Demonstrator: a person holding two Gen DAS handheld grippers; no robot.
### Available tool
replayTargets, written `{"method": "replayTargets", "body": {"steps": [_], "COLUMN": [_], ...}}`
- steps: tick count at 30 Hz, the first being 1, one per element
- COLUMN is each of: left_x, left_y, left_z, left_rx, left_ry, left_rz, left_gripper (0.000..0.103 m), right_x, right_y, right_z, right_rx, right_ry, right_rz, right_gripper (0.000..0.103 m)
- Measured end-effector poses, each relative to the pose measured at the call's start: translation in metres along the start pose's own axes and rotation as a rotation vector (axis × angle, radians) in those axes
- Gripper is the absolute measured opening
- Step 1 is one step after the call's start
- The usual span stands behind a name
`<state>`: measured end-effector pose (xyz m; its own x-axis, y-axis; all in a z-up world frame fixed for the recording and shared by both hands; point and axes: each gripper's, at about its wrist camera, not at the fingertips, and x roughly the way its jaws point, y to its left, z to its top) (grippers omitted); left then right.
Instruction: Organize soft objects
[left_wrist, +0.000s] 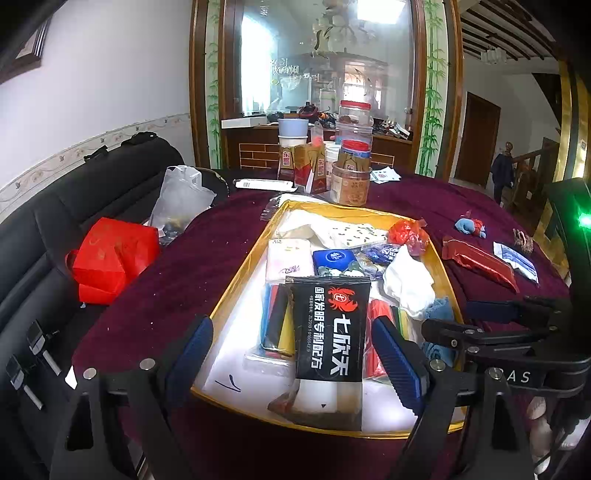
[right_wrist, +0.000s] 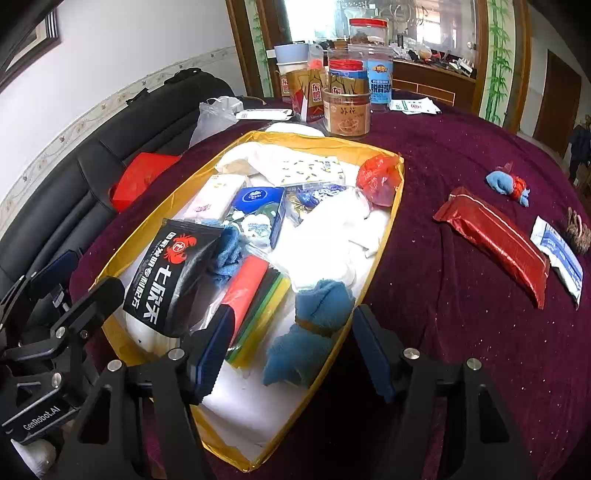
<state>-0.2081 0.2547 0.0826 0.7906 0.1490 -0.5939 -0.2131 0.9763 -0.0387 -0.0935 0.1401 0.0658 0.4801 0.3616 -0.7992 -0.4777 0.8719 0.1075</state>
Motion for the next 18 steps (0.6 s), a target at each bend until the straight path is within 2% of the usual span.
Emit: {"method": "replayTargets", "body": {"steps": [9,13,16,18], "left_x": [-0.002,-0.004,-0.003,-0.004], "left_y": [-0.003,-0.003,0.001,0.004], "left_z": [-0.001,-0.001,-0.001,-0.001], "left_rx": [0.007,0.003,-0.014,-0.029], "left_ry": [-0.001,-0.003,0.008,0.008], "left_rz": [0.005,0.014,0.005,0.002], "left_gripper": [0.092,0.093,0.093,0.093], "right_x": [-0.008,-0.014,-0.005,-0.002], "right_y": [-0.007,-0.007,-0.011,-0.014], "right_z": [-0.004,-0.008,-0.012,-0.013], "right_rx": [0.031,0.048,0.080,0.100], "right_ry": [-0.020,-0.024,0.029,0.041], "right_rz": [0.039,0.154,0.267,0.295], "right_gripper": [0.066,0.065,0.066,0.066]}}
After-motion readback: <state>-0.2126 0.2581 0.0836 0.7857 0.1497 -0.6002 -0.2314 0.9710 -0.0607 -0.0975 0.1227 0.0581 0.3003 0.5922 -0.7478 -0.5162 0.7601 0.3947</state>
